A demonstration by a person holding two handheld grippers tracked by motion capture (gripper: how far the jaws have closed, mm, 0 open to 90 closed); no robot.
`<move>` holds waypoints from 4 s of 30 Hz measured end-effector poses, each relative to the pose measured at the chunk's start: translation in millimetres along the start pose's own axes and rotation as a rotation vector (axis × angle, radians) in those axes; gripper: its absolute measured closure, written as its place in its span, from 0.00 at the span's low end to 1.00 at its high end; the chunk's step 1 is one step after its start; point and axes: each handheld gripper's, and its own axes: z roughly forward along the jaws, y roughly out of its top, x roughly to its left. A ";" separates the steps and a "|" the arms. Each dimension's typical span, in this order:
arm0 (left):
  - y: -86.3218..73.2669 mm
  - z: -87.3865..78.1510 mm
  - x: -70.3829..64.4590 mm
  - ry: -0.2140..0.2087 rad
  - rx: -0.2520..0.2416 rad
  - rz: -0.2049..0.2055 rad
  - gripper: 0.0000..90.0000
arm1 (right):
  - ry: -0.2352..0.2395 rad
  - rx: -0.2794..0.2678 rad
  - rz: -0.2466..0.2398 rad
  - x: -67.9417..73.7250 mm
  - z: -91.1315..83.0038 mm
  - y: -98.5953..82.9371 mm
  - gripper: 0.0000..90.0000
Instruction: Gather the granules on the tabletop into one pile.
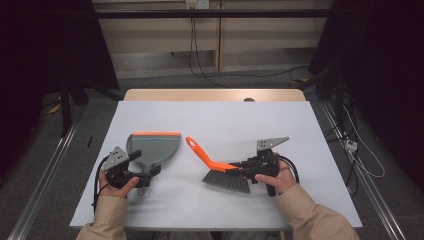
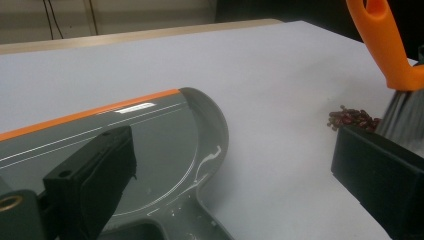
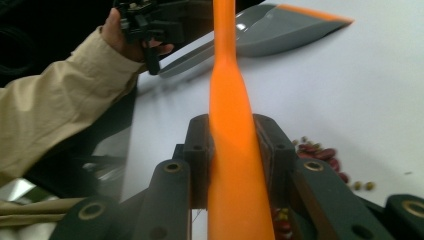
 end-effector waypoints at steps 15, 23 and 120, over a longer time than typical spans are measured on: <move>-0.5 0.9 0.9 0.002 0.004 0.001 0.04 | 0.016 0.082 -0.117 -14.4 15.5 6.1 0.79; -0.6 0.5 1.5 0.003 0.003 -0.002 0.04 | 0.000 0.069 -0.167 -22.6 17.9 13.9 0.79; 2.3 0.5 -11.7 -0.011 0.039 0.020 0.04 | -1.001 -0.248 -0.023 26.6 -5.9 -19.3 0.79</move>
